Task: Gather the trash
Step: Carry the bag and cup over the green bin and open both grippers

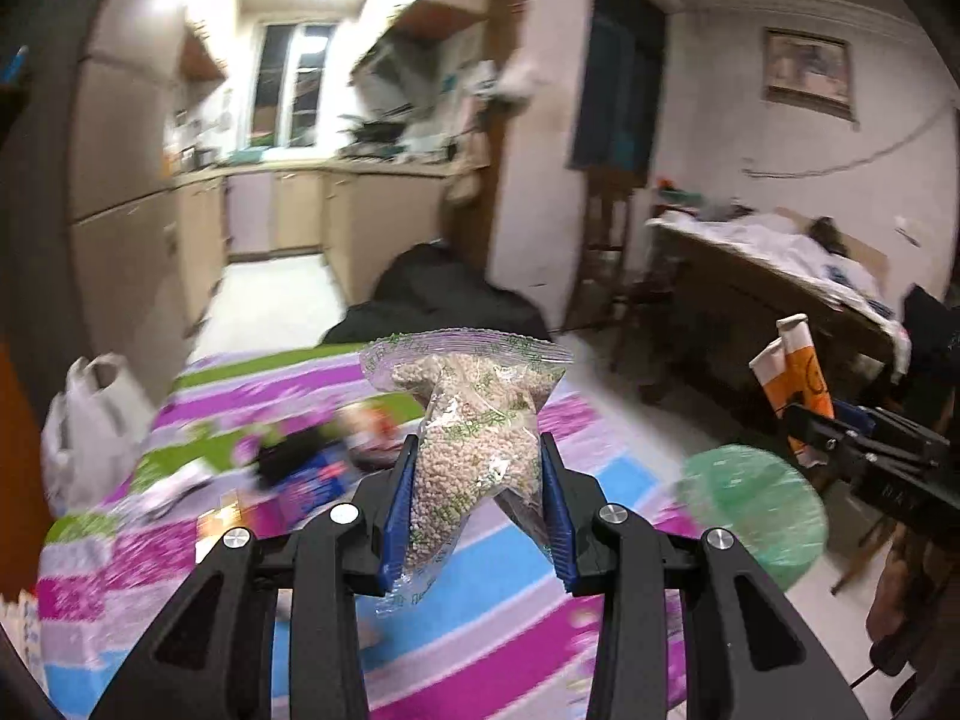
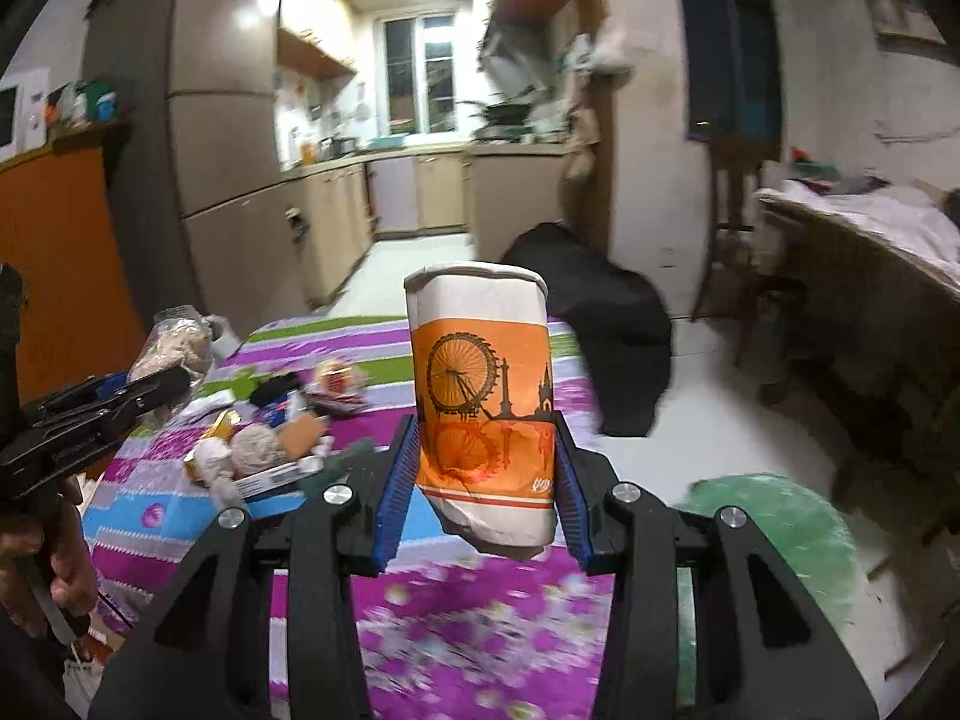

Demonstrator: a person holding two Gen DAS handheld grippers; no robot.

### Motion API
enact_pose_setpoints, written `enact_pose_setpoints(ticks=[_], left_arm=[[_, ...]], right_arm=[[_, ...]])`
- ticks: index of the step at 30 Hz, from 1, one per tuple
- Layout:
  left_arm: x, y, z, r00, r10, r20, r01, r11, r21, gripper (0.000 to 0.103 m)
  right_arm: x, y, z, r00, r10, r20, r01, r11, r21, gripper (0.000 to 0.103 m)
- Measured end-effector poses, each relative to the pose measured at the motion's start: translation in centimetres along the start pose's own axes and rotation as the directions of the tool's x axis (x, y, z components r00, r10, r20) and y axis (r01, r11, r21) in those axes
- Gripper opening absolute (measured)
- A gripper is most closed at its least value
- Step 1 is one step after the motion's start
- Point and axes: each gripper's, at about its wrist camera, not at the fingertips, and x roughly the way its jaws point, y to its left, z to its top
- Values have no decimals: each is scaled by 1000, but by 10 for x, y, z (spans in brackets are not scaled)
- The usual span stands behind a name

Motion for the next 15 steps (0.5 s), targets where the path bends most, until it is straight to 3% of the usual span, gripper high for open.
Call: enact_pose_setpoints(ticks=[8, 15], left_arm=[[33, -124, 25, 984, -175, -14, 175, 982, 70, 39], [69, -219, 31, 960, -267, -85, 276, 954, 119, 39]], right_arm=[[-41, -68, -3, 989, -150, 10, 148, 986, 74, 41], [-45, -133, -11, 970, -226, -88, 236, 961, 141, 41]])
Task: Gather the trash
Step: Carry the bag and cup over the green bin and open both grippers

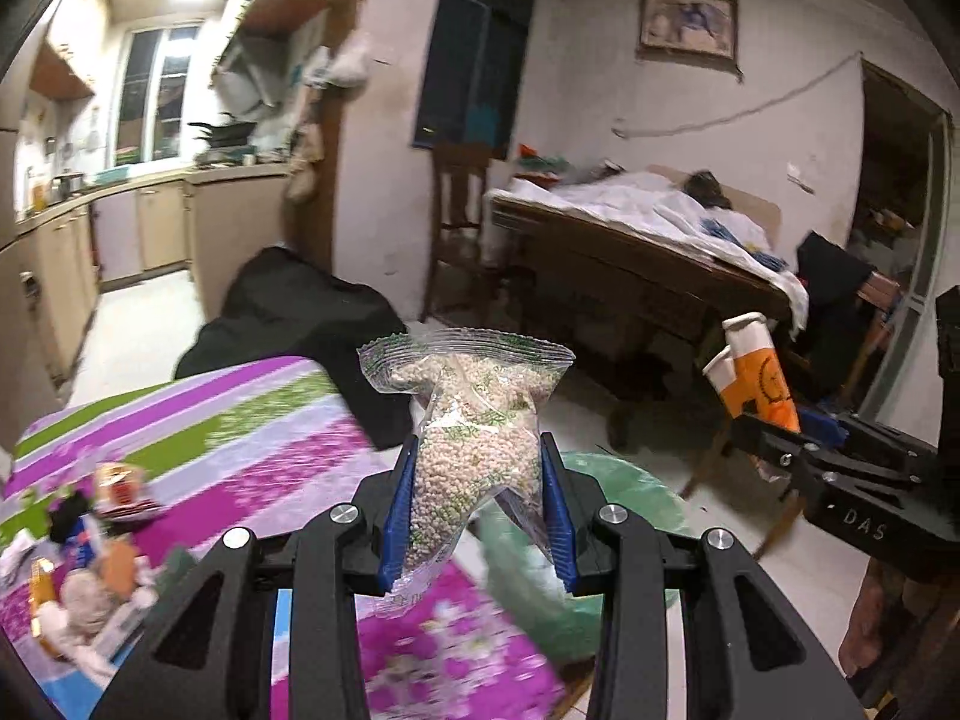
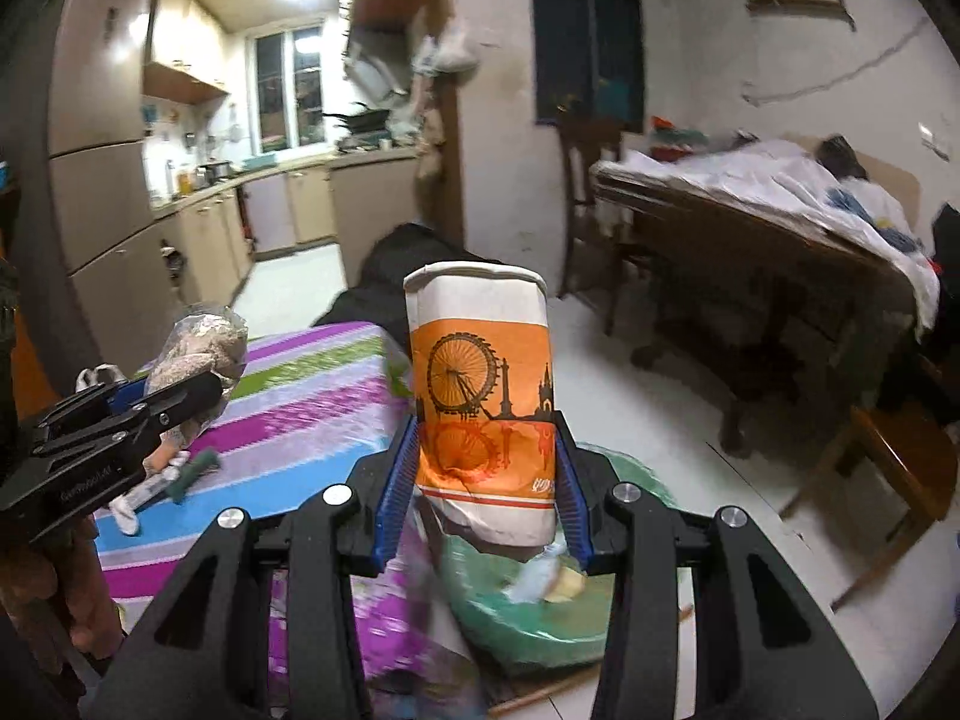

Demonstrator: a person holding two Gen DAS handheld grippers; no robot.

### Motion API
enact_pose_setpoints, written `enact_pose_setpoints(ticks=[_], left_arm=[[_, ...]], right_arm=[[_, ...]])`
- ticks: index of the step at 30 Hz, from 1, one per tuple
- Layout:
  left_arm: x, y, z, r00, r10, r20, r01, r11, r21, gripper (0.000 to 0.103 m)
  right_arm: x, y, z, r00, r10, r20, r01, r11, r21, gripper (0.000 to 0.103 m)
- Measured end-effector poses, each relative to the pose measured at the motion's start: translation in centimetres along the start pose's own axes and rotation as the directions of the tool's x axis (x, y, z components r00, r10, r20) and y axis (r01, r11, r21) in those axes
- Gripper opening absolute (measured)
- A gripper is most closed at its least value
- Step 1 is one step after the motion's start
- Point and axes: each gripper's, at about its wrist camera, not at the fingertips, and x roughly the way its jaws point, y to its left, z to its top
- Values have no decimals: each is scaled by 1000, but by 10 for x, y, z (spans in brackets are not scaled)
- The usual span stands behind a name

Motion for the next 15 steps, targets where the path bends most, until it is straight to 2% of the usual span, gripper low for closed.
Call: enact_pose_setpoints(ticks=[6, 10, 15], left_arm=[[61, -45, 7, 996, -35, -83, 38, 998, 42, 39], [111, -69, 5, 985, -42, -166, 53, 997, 57, 39], [163, -76, -7, 967, -30, -253, 46, 997, 59, 39]], right_arm=[[35, -47, -8, 990, -47, -133, 55, 997, 53, 41], [58, -75, -18, 975, -39, -221, 61, 994, 91, 41], [78, -88, -28, 955, -32, -294, 65, 993, 102, 41]])
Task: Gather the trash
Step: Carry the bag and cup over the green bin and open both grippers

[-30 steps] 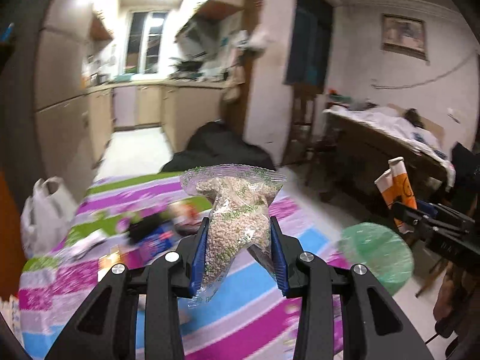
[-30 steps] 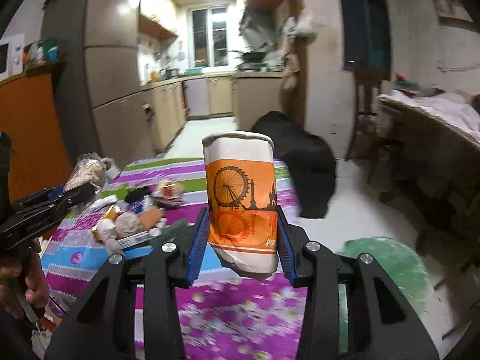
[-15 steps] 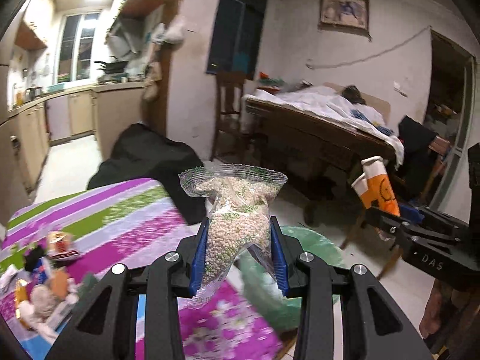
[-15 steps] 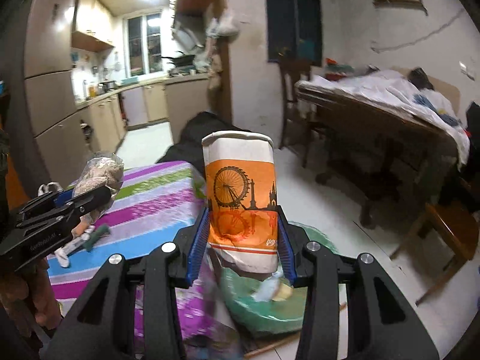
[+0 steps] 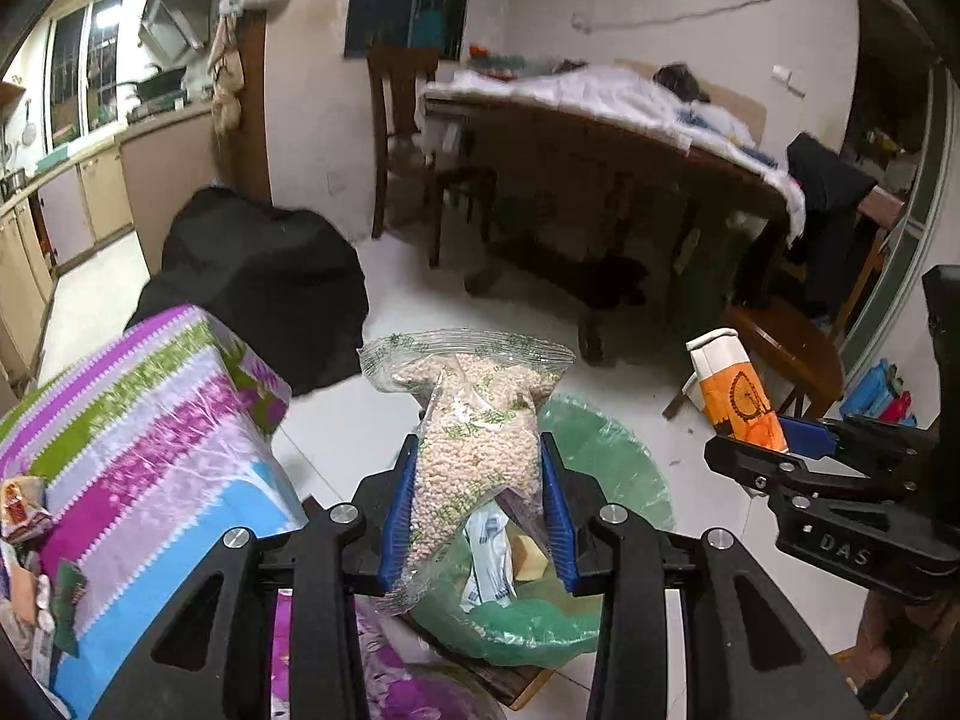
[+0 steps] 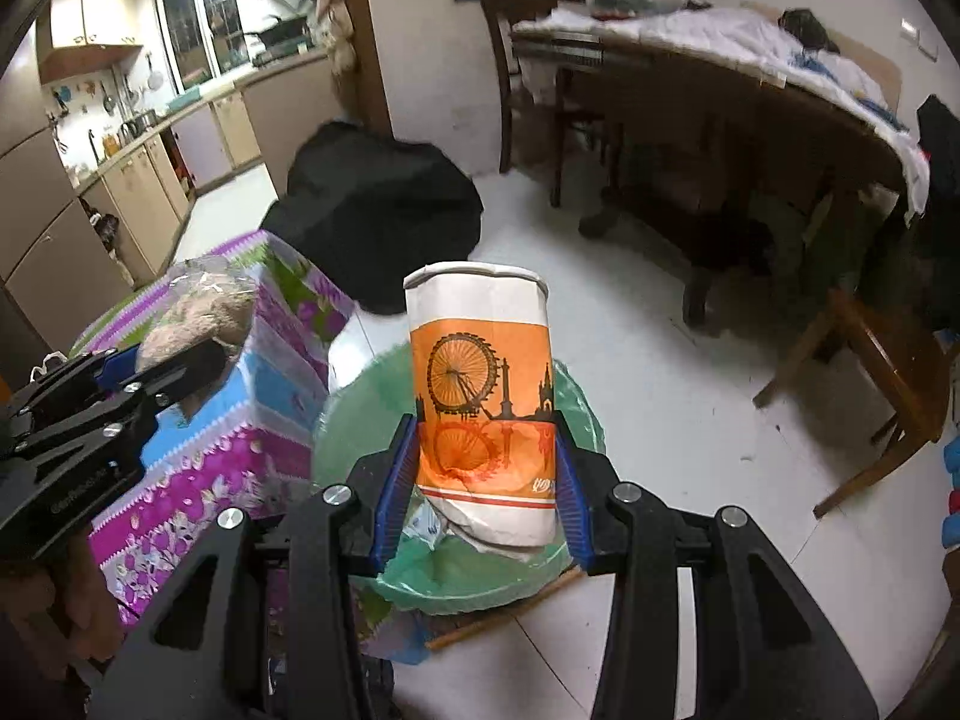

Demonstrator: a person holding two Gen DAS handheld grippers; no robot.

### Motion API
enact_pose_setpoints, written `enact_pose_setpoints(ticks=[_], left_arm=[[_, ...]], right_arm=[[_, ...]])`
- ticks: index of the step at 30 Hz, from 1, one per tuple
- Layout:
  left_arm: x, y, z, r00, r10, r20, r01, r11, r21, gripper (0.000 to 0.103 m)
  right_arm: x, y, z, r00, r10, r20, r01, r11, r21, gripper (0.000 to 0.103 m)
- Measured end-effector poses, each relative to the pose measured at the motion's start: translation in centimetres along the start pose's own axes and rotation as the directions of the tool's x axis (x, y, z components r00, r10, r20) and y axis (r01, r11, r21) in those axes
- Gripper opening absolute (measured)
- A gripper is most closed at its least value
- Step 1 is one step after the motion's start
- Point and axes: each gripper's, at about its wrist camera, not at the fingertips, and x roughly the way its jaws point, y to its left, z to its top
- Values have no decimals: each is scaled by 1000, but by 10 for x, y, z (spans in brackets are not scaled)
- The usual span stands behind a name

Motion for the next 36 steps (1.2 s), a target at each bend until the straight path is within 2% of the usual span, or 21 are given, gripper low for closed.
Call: enact_pose_setpoints(ticks=[5, 12, 36], left_arm=[[33, 11, -15, 998, 15, -62, -16, 1000, -14, 39], [60, 24, -28, 995, 20, -94, -23, 999, -26, 39], [68, 17, -25, 994, 26, -105, -27, 1000, -9, 39]], right_arm=[[23, -3, 1, 998, 3, -58, -3, 1000, 0, 41], [34, -13, 0, 996, 9, -84, -8, 1000, 9, 41], [46, -23, 7, 995, 32, -92, -32, 999, 6, 42]])
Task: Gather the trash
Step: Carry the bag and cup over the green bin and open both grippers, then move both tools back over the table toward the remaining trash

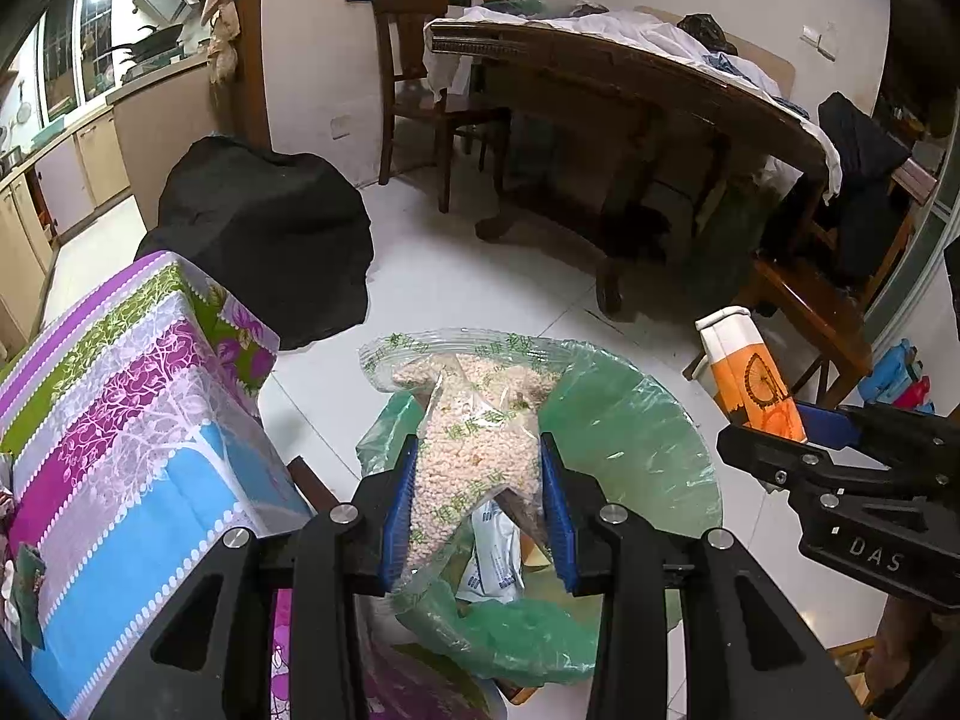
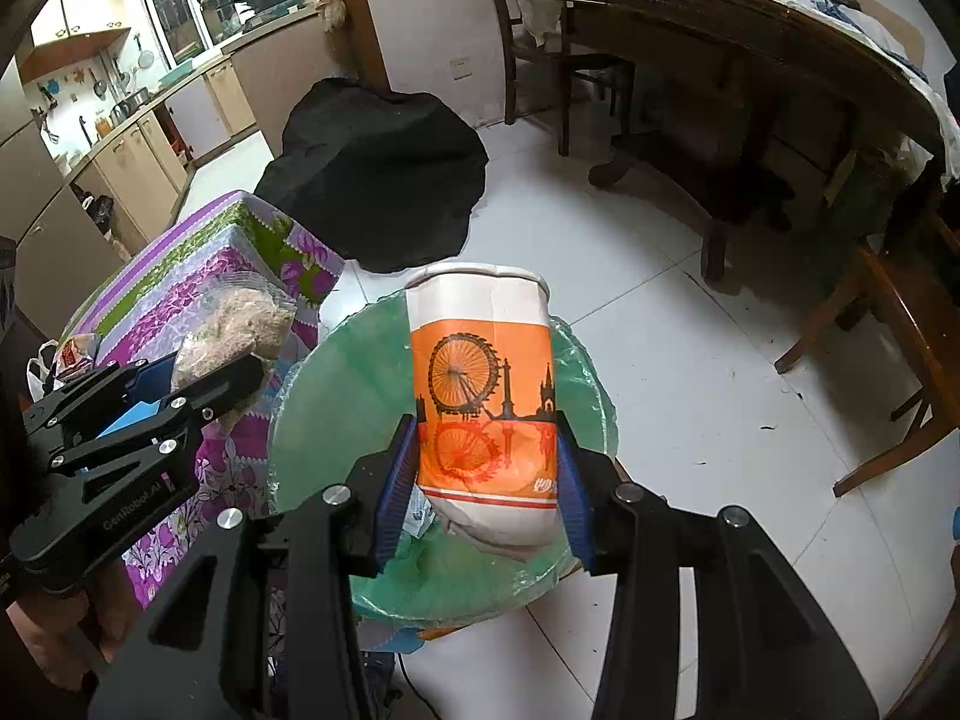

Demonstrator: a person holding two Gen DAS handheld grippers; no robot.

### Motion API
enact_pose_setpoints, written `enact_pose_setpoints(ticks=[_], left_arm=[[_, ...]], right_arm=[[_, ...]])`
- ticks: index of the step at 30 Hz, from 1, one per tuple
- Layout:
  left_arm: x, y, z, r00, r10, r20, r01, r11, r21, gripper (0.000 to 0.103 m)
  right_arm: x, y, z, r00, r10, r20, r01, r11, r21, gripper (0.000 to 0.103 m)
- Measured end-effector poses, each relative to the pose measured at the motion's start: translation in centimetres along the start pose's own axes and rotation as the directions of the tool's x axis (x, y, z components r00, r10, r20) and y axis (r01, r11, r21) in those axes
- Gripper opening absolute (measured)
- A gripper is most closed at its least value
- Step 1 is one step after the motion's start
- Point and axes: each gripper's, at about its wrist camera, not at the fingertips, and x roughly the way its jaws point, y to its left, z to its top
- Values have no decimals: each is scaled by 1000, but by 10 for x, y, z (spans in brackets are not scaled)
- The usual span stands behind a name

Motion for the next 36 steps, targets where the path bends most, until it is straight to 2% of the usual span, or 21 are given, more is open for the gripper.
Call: enact_pose_setpoints(ticks=[11, 13, 14, 15, 17, 36], left_arm=[[5, 2, 0, 1000, 9, -12, -9, 1000, 0, 40], [6, 2, 0, 1000, 13, -15, -13, 1000, 3, 41], [6, 2, 0, 1000, 16, -17, -16, 1000, 2, 45], [6, 3, 0, 1000, 19, -16, -19, 1000, 1, 50], [5, 4, -1, 1000, 23, -12, -23, 1000, -2, 53], [2, 2, -4, 999, 32, -11, -32, 999, -1, 53]], right_arm=[[0, -1, 0, 1000, 6, 5, -6, 1000, -1, 43], [0, -2, -1, 1000, 11, 7, -11, 1000, 3, 53], [-1, -3, -1, 1000, 10, 10, -10, 1000, 7, 60], [-1, -4, -1, 1000, 13, 16, -13, 1000, 12, 61], [-1, -5, -2, 1000, 14, 18, -14, 1000, 19, 62], [2, -12, -9, 1000, 22, 17, -22, 999, 23, 62]])
